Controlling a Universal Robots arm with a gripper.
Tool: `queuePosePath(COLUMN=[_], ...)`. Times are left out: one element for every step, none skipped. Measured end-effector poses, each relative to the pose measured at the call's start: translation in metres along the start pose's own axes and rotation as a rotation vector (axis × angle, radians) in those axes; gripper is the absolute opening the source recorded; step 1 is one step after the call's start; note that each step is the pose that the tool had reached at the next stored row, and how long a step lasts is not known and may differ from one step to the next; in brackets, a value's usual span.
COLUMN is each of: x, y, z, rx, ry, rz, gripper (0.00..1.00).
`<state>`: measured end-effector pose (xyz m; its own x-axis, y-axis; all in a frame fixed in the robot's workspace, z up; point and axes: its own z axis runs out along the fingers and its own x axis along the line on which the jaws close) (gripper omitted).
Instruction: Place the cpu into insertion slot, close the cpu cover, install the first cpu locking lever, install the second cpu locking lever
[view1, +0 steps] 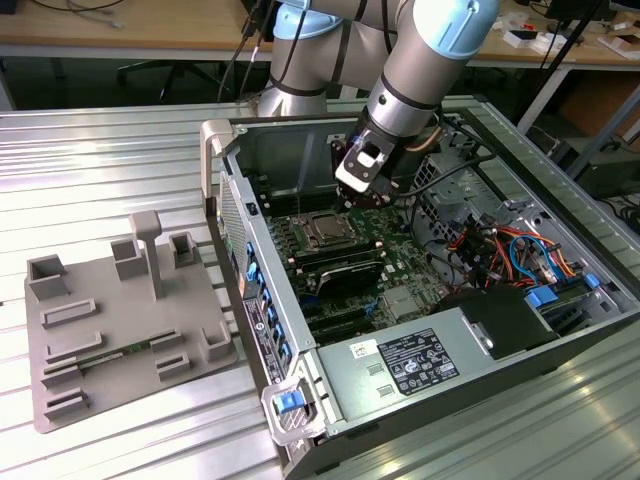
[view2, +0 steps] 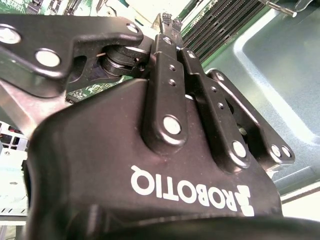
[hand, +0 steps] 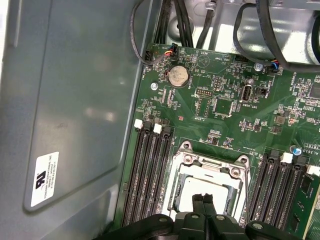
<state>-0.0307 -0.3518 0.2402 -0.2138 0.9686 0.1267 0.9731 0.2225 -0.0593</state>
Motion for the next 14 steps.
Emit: queuePosePath(x=[0.0000, 0.0000, 0.0000, 0.0000, 0.0000, 0.0000, 0.0000, 0.0000, 0.0000, 0.0000, 0.0000, 0.0000, 0.0000, 0.0000], y=[0.0000, 0.0000, 0.0000, 0.0000, 0.0000, 0.0000, 0.0000, 0.0000, 0.0000, 0.0000, 0.0000, 0.0000, 0.0000, 0.0000], z=[0.0000, 0.0000, 0.0000, 0.0000, 0.0000, 0.0000, 0.0000, 0.0000, 0.0000, 0.0000, 0.0000, 0.0000, 0.0000, 0.0000], rx=[0.0000, 0.0001, 0.0001, 0.0002, 0.0002, 0.0002, 0.0003, 0.0003, 0.0003, 0.0004, 0.0004, 0.0004, 0.0005, 0.0006], ry=[0.0001, 0.0001, 0.0002, 0.0003, 0.0004, 0.0005, 0.0005, 0.0006, 0.0007, 0.0007, 0.0007, 0.0008, 0.0008, 0.0008], rz=[0.000, -0.001, -0.001, -0.002, -0.002, -0.003, -0.003, -0.003, -0.004, -0.004, -0.005, -0.005, -0.006, -0.007], gripper=[0.11, 0.11, 0.11, 0.11, 0.11, 0.11, 0.11, 0.11, 0.11, 0.11, 0.11, 0.11, 0.11, 0.11])
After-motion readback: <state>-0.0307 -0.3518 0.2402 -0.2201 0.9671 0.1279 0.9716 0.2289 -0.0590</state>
